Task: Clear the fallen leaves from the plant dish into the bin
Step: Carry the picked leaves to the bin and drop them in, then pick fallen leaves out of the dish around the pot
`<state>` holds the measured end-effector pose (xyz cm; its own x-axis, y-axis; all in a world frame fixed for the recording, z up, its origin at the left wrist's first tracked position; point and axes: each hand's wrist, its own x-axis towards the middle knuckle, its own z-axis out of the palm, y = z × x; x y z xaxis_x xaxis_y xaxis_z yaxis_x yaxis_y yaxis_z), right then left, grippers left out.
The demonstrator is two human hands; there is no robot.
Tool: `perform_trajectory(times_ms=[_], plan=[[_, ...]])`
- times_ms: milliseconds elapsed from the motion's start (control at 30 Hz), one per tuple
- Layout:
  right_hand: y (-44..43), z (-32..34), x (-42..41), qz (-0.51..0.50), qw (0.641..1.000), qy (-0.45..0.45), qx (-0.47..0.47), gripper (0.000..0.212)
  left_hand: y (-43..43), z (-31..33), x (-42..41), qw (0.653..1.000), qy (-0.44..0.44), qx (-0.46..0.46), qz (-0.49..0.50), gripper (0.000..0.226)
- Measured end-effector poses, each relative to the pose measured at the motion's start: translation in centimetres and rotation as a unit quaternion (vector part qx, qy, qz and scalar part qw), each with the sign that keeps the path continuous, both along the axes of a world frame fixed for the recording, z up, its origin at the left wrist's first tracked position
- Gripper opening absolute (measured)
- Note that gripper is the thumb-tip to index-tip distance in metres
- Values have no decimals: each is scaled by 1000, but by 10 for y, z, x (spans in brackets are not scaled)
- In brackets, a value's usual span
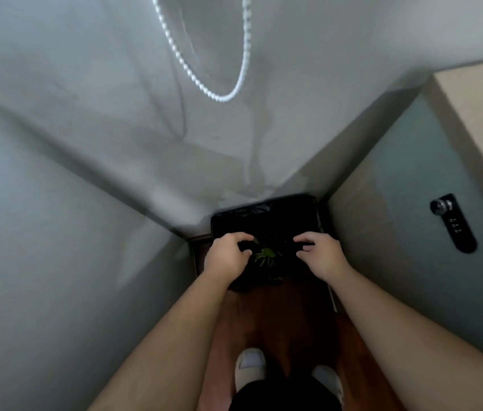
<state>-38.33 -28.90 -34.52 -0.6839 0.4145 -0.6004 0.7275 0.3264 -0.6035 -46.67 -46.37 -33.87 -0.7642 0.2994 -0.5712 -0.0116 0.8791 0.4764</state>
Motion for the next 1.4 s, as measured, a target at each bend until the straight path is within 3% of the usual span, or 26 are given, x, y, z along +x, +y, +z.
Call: perform_trajectory(times_ms=[133, 333, 500, 633, 800, 1033, 1233, 1400], plan=[[0, 62, 1, 11, 999, 39, 22, 24, 9, 68, -1, 999, 35, -2, -20, 29], [25, 207, 13, 29, 987, 119, 103, 20, 49, 222, -5, 980, 159, 40, -113, 27], [57, 311, 56, -53, 964, 180, 190, 20, 105, 324, 12, 933, 246, 111, -239, 30], [80, 363, 130, -132, 941, 189, 247, 19, 161, 369, 61, 883, 271, 134, -360, 32], [97, 389, 276, -260, 905, 138, 308, 19, 224, 388, 174, 803, 269, 171, -504, 34], [80, 373, 476, -437, 848, 41, 299, 20, 273, 378, 341, 710, 247, 170, -637, 35], [92, 356, 571, -451, 837, -11, 308, 22, 306, 352, 426, 686, 221, 132, -681, 40], [128, 340, 602, -424, 849, -25, 314, 25, 327, 325, 461, 697, 192, 102, -684, 59]])
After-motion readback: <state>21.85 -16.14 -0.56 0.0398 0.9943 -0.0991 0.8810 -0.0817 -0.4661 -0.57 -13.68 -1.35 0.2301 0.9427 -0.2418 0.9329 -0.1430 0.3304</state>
